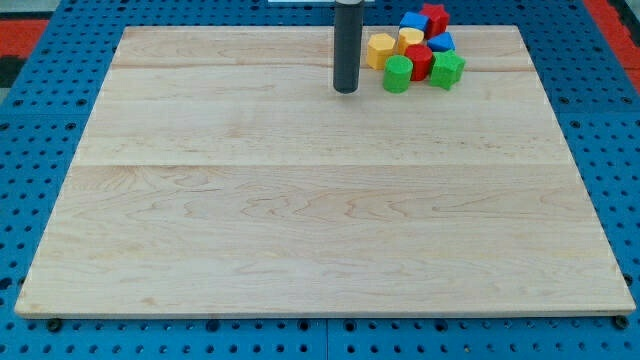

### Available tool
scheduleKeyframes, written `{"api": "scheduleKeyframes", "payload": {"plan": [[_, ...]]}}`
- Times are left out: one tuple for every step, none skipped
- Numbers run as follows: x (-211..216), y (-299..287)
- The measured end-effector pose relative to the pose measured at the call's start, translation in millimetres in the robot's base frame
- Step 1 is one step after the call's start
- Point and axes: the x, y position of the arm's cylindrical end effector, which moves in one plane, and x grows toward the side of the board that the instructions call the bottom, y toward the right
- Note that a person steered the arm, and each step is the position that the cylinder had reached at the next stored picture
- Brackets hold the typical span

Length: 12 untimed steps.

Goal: Point at the blue triangle

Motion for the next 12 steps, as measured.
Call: {"api": "scheduleKeyframes", "payload": {"plan": [[50.4,-1.9],[64.9,70.1],[49.5,175.4],[1.7,249.2],[-72.9,269.6],[-132.1,245.3],[-132.1,245.3],[-132.2,237.3],[-123.3,202.6],[-109.3,175.2],[-90.8,151.5],[-63.9,136.2]]}}
